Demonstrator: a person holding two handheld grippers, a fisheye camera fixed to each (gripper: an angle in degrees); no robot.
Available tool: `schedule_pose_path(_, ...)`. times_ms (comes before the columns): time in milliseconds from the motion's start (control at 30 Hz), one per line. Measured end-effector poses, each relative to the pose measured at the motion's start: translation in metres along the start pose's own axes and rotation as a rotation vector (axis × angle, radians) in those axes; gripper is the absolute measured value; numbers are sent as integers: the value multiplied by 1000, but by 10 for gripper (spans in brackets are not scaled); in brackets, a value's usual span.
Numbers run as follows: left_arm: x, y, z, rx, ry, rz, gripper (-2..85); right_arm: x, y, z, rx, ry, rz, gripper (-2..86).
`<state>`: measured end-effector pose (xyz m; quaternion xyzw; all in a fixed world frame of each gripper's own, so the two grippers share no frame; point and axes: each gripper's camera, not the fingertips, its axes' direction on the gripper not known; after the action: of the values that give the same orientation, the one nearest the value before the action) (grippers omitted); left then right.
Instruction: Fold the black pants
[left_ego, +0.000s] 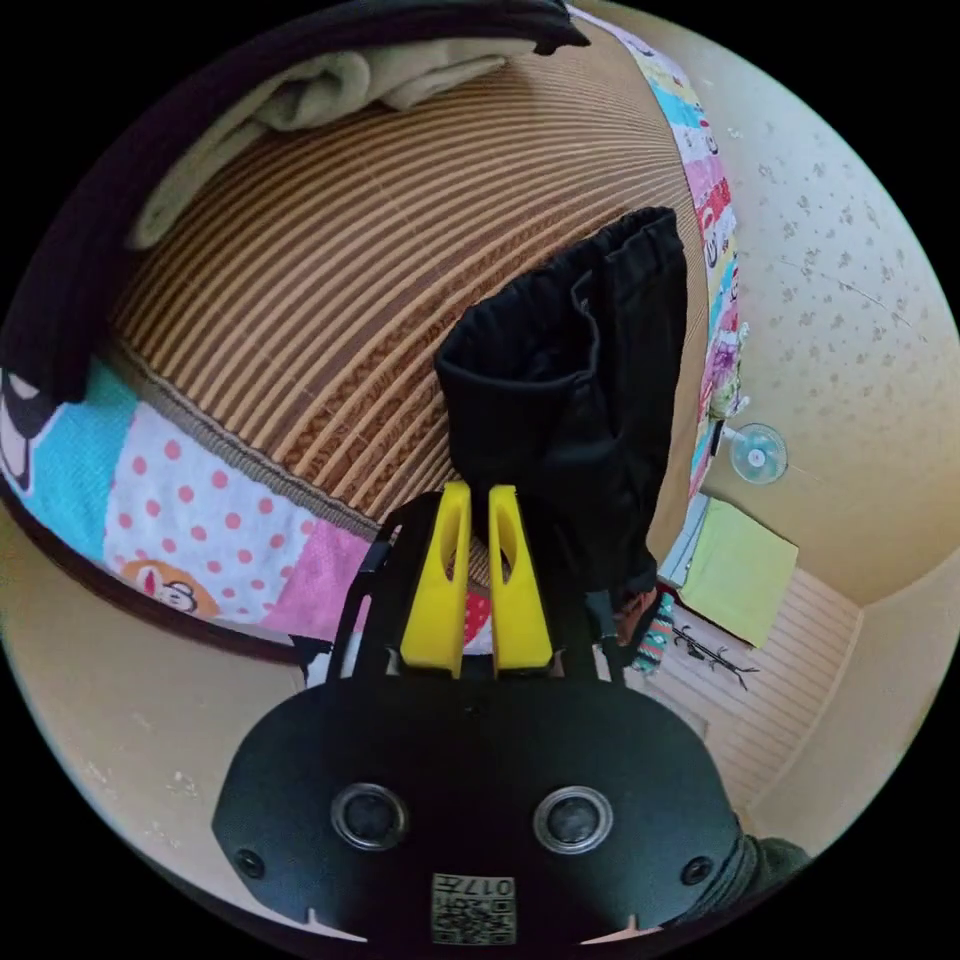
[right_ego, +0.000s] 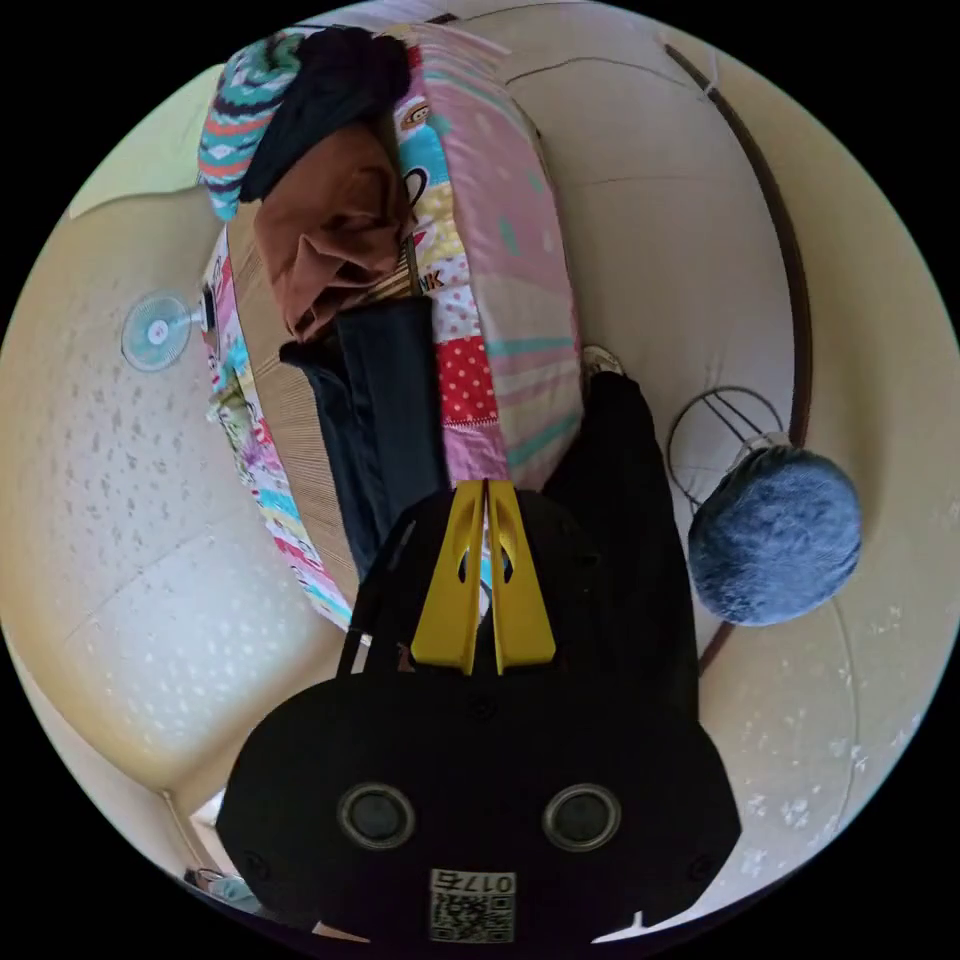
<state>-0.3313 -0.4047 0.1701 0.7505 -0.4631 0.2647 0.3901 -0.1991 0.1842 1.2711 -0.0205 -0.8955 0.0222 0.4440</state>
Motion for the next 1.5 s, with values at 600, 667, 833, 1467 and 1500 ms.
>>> schedule_pose_path(600,-74,145,-111,264,263,-263,39,-89,-52,-50,-246,61,-34,73)
schedule_pose_path(667,-69,148,-117,253,290,-244,39,-92,-65,-59,-257,56,-56,85)
schedule_pose_path(833,-46,161,-137,235,297,-214,40,-86,-93,-75,-250,22,-42,100)
schedule_pose_path(1467,3,194,-150,226,154,-188,39,-89,-152,-100,-340,-98,-148,29)
schedule_pose_path(1500,4,196,-151,219,152,-174,38,-96,-156,-106,-370,-123,-208,26)
